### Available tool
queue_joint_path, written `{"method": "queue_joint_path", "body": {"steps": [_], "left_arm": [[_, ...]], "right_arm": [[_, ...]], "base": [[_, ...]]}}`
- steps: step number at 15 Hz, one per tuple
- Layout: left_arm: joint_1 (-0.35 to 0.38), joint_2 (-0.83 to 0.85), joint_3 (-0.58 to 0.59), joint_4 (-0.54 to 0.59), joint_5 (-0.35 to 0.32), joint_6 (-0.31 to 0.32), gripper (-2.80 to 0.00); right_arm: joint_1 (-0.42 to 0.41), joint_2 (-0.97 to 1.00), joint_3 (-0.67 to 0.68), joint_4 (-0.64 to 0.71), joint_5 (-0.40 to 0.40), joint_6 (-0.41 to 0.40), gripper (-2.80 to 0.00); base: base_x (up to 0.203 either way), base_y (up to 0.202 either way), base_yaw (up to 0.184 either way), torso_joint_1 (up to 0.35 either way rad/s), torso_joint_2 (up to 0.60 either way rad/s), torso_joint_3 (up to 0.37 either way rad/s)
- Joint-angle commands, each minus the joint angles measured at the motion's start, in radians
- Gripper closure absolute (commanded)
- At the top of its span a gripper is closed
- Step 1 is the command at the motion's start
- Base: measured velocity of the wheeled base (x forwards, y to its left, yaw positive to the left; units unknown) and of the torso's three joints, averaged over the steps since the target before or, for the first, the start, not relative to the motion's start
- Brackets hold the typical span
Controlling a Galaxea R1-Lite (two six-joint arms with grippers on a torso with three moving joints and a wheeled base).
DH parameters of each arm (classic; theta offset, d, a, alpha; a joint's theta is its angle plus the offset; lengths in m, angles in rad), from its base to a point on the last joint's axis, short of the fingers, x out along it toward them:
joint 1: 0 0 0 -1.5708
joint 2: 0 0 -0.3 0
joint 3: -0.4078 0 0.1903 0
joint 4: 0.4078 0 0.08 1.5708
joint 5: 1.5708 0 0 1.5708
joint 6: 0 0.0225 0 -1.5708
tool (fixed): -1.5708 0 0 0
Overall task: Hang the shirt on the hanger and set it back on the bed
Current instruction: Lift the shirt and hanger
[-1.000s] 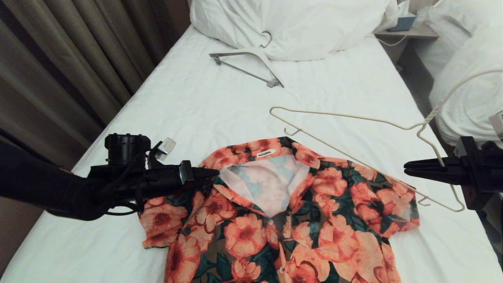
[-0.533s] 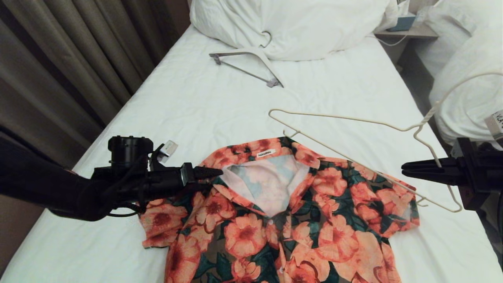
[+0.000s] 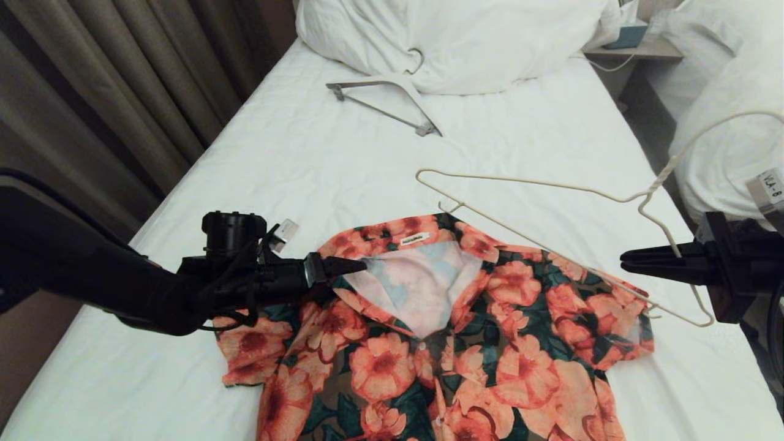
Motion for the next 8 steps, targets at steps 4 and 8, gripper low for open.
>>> {"method": "queue_joint_path", "body": {"steps": [4,8], "left_arm": [[-0.058,0.003,-0.050,-0.003,0.019,-0.036,-2.80],[-0.063,0.041,-0.067,-0.011,0.020,-0.033,0.00]], "right_arm": [[-0.001,0.005,-0.003,-0.001,0.006,-0.005,0.00],[-0.003,0.005,-0.003,-0.001,0.006,-0.006,0.00]], "base": [[0.000,0.000,0.000,0.000,0.00,0.000],[0.000,0.000,0.000,0.000,0.00,0.000]]}}
